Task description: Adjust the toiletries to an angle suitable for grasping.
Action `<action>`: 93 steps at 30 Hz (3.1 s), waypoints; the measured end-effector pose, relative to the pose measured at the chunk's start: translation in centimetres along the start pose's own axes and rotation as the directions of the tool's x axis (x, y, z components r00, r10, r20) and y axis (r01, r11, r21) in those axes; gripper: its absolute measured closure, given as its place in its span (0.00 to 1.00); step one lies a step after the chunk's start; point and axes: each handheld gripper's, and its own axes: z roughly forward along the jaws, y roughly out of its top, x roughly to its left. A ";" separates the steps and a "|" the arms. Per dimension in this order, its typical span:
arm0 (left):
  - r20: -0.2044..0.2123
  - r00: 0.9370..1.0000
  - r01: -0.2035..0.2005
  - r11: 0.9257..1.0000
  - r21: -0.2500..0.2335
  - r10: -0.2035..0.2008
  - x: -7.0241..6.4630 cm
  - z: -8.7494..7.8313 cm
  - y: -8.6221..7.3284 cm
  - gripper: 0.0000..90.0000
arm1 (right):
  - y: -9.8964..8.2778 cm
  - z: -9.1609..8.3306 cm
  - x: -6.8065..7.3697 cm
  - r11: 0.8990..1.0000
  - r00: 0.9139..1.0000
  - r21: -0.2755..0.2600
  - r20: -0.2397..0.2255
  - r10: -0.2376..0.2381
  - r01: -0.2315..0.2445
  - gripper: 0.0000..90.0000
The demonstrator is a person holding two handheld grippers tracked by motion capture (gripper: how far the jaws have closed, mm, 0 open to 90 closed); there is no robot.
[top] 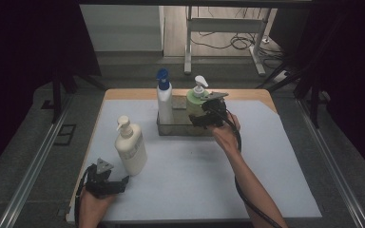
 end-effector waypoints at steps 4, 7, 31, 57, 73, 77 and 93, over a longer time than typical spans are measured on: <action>0.000 1.000 0.000 1.000 0.000 0.000 0.0 0.0 0.0 0.12 | -0.4 -1.0 -0.3 1.000 1.000 -0.012 -0.004 0.012 -0.012 0.11; 0.000 1.000 0.000 1.000 0.000 0.000 0.0 0.0 0.0 0.12 | -0.7 -1.8 -0.5 1.000 1.000 -0.010 0.001 0.018 -0.018 0.11; -0.001 1.000 0.000 1.000 0.001 0.000 0.0 0.0 0.0 0.12 | -2.5 -3.0 -3.0 0.988 0.985 0.020 0.089 0.151 -0.153 0.77; 0.000 1.000 0.001 1.000 0.000 -0.001 0.0 0.0 0.0 0.12 | -2.0 1.9 -3.3 0.978 0.971 0.080 0.160 0.180 -0.194 1.00; 0.000 1.000 0.000 1.000 0.001 0.000 0.0 0.0 0.0 0.12 | -2.3 2.7 -3.3 0.963 0.964 0.082 0.096 0.248 -0.256 1.00; 0.000 1.000 0.001 1.000 0.001 -0.001 0.0 0.0 0.0 0.12 | -2.3 2.9 -3.1 0.964 0.966 0.087 0.088 0.244 -0.251 1.00; 0.000 1.000 0.001 1.000 0.001 -0.001 0.0 0.0 0.0 0.12 | -1.7 3.7 -1.1 0.969 0.972 0.090 0.046 0.228 -0.232 1.00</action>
